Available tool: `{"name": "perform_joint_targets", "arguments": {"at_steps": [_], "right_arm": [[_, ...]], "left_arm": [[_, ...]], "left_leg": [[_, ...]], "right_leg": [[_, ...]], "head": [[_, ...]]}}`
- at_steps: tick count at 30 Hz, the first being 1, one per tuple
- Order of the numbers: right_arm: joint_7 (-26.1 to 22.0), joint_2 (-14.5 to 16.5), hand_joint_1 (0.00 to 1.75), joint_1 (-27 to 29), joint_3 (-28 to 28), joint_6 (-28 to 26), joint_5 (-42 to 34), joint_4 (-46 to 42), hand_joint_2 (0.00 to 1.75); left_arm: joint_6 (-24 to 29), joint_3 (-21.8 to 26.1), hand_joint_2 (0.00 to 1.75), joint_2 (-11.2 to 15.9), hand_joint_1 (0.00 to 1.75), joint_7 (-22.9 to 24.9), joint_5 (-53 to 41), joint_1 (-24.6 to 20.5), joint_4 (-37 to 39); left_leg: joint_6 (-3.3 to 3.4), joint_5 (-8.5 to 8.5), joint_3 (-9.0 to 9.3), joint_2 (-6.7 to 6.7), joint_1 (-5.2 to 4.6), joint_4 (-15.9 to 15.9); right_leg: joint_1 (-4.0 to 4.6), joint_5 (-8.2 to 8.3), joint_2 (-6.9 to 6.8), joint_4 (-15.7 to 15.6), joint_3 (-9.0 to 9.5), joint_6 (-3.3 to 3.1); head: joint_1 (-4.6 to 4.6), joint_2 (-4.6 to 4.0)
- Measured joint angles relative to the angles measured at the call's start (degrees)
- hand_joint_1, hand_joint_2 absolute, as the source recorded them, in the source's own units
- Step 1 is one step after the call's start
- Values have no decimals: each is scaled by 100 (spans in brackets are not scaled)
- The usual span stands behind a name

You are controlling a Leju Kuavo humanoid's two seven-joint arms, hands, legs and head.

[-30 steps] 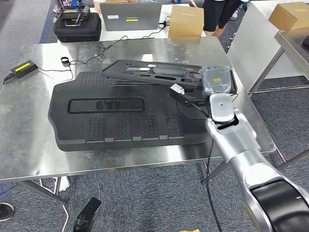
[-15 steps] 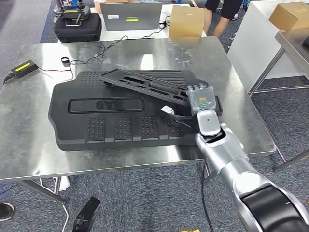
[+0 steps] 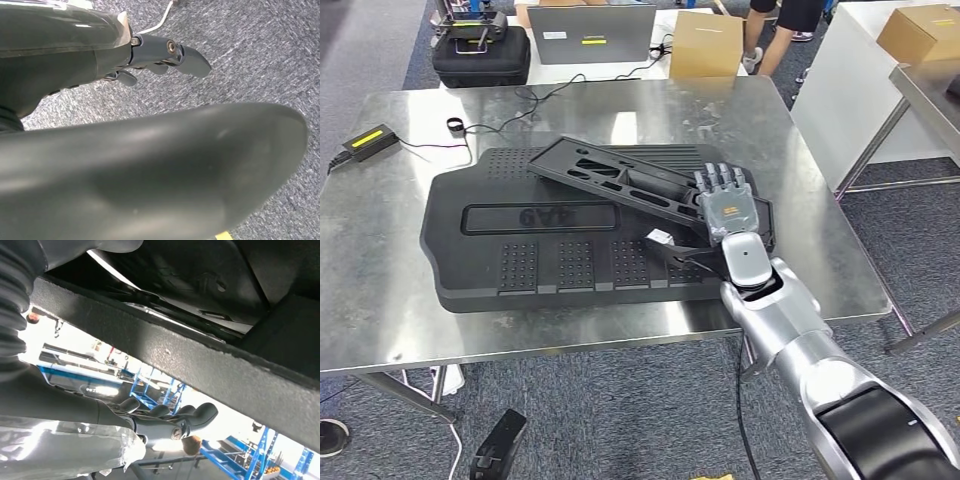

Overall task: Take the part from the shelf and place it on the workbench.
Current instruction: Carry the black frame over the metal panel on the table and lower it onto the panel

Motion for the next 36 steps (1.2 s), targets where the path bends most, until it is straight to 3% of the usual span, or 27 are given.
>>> {"name": "perform_joint_targets", "arguments": {"at_steps": [2,5,8,12,18,23,31,33,35,36], "right_arm": [[4,-2,0,1,14,-1,8,-14,0],[-33,-31,0,5,46,61,8,-114,0],[-329,-169,0,-5,120,538,-196,-441,0],[-794,-565,0,-143,341,2001,-931,-1140,0],[-790,-1538,0,-577,923,3819,-2621,-2300,0],[-626,-2357,0,-849,1472,4180,-3486,-3096,0],[-446,-3027,0,-932,1874,3960,-3969,-3816,0],[-386,-3234,0,-796,1875,3504,-4160,-4101,87],[-328,-3364,0,-341,1667,2565,-3998,-4472,175],[-314,-3351,0,45,1450,1888,-3696,-4689,175]], "left_arm": [[22,-2,0,0,0,-1,1,4,0],[80,-3,0,1,0,-18,49,13,0],[126,1,0,2,0,-84,177,50,0],[195,35,0,15,0,-225,417,147,0],[237,175,0,85,0,-449,709,303,0],[265,271,0,131,0,-521,785,371,0],[281,347,0,143,0,-562,838,386,0],[281,362,0,144,0,-586,851,401,0],[281,369,0,143,0,-591,849,419,0],[283,369,0,143,0,-584,835,425,0]], "left_leg": [[0,0,0,0,0,0],[0,0,0,0,0,0],[0,0,0,0,0,0],[0,0,-1,-1,-2,0],[0,0,-1,-2,-7,2],[0,0,0,-2,-8,2],[0,0,3,-2,-4,2],[0,0,4,-5,-2,2],[1,-2,5,-12,2,1],[1,-3,4,-17,4,1]], "right_leg": [[0,0,0,0,0,0],[0,0,0,0,0,0],[0,0,-1,0,0,0],[-1,0,-1,0,0,0],[-5,0,-4,-2,-1,0],[-5,0,-5,-2,1,0],[-2,0,-6,-1,0,0],[-2,0,-10,-2,2,0],[3,0,-17,-4,9,0],[7,-1,-22,-5,14,0]], "head": [[1,0],[0,0],[1,0],[0,0],[0,0],[0,0],[-1,0],[-1,0],[-1,0],[1,0]]}}
